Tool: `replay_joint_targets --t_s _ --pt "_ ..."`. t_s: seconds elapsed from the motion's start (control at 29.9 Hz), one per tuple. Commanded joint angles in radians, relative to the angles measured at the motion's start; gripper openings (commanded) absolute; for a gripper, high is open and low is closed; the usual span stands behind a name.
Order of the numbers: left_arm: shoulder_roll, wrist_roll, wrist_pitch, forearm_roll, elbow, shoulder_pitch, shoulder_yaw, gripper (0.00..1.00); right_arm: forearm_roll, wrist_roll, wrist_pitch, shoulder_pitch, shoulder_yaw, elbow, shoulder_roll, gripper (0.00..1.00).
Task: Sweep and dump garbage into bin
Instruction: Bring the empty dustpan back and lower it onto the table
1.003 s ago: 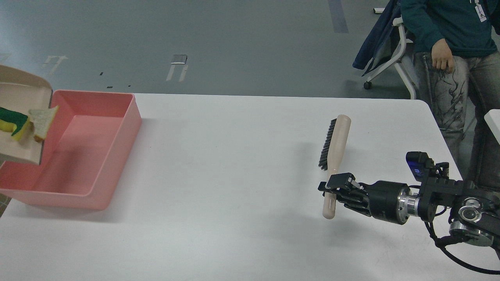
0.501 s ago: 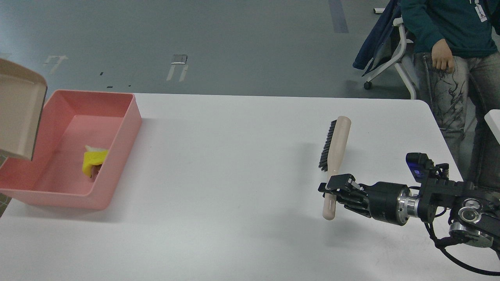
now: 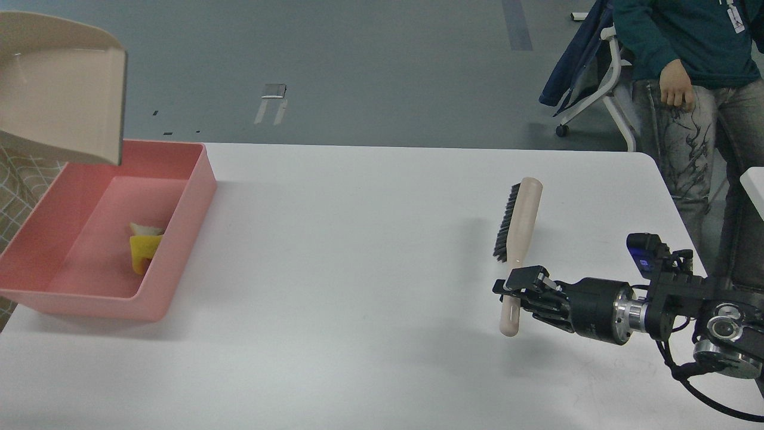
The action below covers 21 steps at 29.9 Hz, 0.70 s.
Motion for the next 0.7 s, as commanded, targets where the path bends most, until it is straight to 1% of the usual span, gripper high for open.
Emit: replay_joint_targets --t_s 0.0,0.03,0.1,0.17,0.23,0.3,0.43,0.57,0.67 --pt "-0.080 0.011 0.033 0.018 -0.077 -0.087 0.125 0.00 -0.001 0.001 0.000 -0.001 0.000 0.000 -0.017 0.00" --pt "-0.115 0.011 0.053 0.038 -0.087 -0.116 0.180 0.00 -0.001 0.001 0.001 -0.001 0.000 0.000 -0.020 0.00" --pt "-0.152 0.011 0.070 0.066 -0.090 -0.146 0.232 0.00 -0.008 0.001 0.000 -0.001 0.000 0.000 -0.025 0.00" --pt "-0.237 0.011 0.096 0.130 -0.090 -0.201 0.328 0.00 -0.021 0.001 0.000 -0.001 0.002 0.000 -0.034 0.00" --pt "-0.304 0.011 0.114 0.173 -0.088 -0.230 0.382 0.00 -0.021 0.001 0.000 -0.001 0.002 0.000 -0.040 0.00" --pt "-0.343 0.013 0.126 0.195 -0.087 -0.241 0.412 0.00 -0.021 0.001 0.000 -0.001 0.002 0.001 -0.043 0.00" --pt "-0.468 0.017 0.175 0.247 -0.079 -0.264 0.496 0.00 -0.021 0.001 -0.002 -0.001 0.002 0.000 -0.048 0.00" --pt "-0.525 0.016 0.209 0.273 -0.076 -0.262 0.544 0.00 -0.023 0.001 -0.002 0.000 0.003 0.001 -0.048 0.00" --pt "-0.550 0.016 0.226 0.273 -0.065 -0.258 0.550 0.00 -0.023 0.001 -0.002 0.000 0.003 0.001 -0.049 0.00"
